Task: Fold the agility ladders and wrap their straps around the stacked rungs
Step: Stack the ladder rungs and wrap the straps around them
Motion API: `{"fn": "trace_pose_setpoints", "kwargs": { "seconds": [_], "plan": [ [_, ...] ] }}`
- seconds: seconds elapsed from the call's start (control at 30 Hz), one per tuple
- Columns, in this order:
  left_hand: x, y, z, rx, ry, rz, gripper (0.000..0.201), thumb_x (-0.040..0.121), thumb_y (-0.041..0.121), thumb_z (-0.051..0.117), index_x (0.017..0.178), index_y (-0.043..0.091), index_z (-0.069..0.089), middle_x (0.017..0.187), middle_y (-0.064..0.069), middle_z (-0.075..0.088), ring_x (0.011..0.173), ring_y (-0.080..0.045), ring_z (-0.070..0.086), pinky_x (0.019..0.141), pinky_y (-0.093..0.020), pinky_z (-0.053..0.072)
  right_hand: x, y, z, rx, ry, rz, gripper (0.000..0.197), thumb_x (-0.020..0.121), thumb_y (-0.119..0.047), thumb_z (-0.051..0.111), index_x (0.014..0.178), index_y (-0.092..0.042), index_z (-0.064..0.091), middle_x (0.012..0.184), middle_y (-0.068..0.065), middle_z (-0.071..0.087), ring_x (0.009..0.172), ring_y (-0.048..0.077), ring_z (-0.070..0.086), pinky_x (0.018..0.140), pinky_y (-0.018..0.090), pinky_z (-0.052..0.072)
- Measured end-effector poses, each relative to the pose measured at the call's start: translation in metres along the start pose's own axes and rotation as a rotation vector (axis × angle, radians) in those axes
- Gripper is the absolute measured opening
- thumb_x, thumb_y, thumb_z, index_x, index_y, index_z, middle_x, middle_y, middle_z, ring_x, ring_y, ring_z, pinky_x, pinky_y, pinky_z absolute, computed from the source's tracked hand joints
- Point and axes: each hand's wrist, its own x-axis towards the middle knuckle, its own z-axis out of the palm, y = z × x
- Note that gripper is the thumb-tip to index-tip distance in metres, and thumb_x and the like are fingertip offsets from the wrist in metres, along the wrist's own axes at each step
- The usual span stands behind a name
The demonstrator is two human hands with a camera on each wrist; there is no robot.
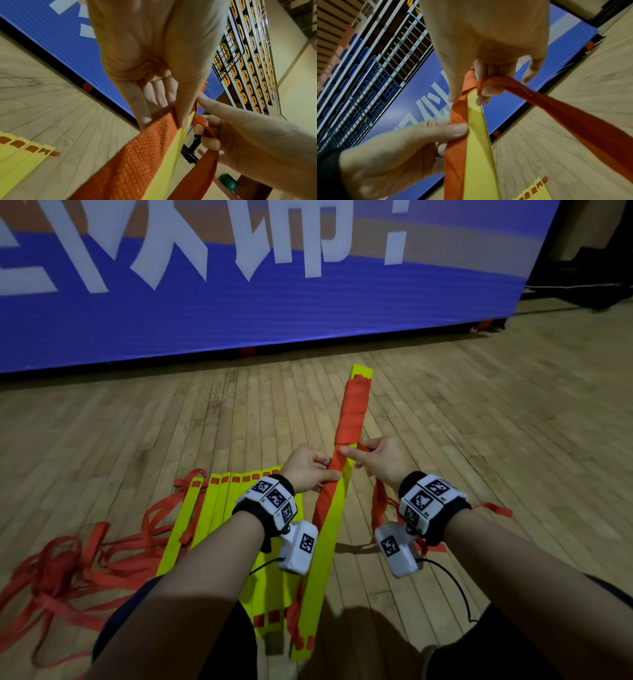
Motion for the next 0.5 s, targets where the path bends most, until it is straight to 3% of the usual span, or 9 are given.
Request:
{"fn": "trace_pose_setpoints", "kwargs": {
  "seconds": [0.07, 0.17, 0.33, 0.5],
  "plan": [
    [-0.0004, -0.0001, 0.0042, 0.026, 0.005, 0.007, 0.008, 0.084, 0.005, 0.069, 0.091, 0.002, 0.066, 0.072, -0.004, 0.067, 0.054, -0.005, 0.063, 0.051, -0.019, 0.052, 0.0012, 0.001, 0.0021, -0.143, 0.062, 0.046, 0.053, 0.069, -0.061, 0.072, 0.062, -0.009, 0.065, 0.058, 0.007, 0.064, 0.049, 0.014, 0.051, 0.056, 0.03, 0.043],
    [0.0004, 0.001, 0.0093, 0.061, 0.016, 0.022, 0.007, 0.084, 0.005, 0.07, 0.082, 0.005, 0.063, 0.067, -0.003, 0.065, 0.049, -0.004, 0.061, 0.05, -0.02, 0.052, 0.0009, -0.0008, 0.0028, -0.234, 0.106, 0.055, 0.056, 0.066, -0.066, 0.07, 0.06, -0.011, 0.06, 0.051, 0.004, 0.052, 0.048, 0.018, 0.047, 0.055, 0.032, 0.037],
    [0.0021, -0.0003, 0.0102, 0.057, 0.005, 0.048, 0.016, 0.085, 0.002, 0.068, 0.074, 0.011, 0.06, 0.067, -0.003, 0.063, 0.047, -0.004, 0.06, 0.047, -0.02, 0.05, 0.0005, -0.0027, 0.0019, -0.174, 0.104, 0.065, 0.051, 0.067, -0.062, 0.07, 0.06, -0.013, 0.059, 0.054, 0.004, 0.053, 0.051, 0.02, 0.049, 0.054, 0.032, 0.038],
    [0.0036, -0.0037, 0.0113, 0.017, -0.087, 0.074, 0.02, 0.088, 0.0, 0.061, 0.079, 0.014, 0.052, 0.075, 0.001, 0.059, 0.052, -0.001, 0.06, 0.048, -0.021, 0.051, 0.0005, -0.0041, 0.0043, -0.137, 0.083, 0.079, 0.043, 0.068, -0.054, 0.071, 0.054, -0.016, 0.056, 0.051, 0.0, 0.052, 0.05, 0.016, 0.051, 0.054, 0.032, 0.041]
  ]
}}
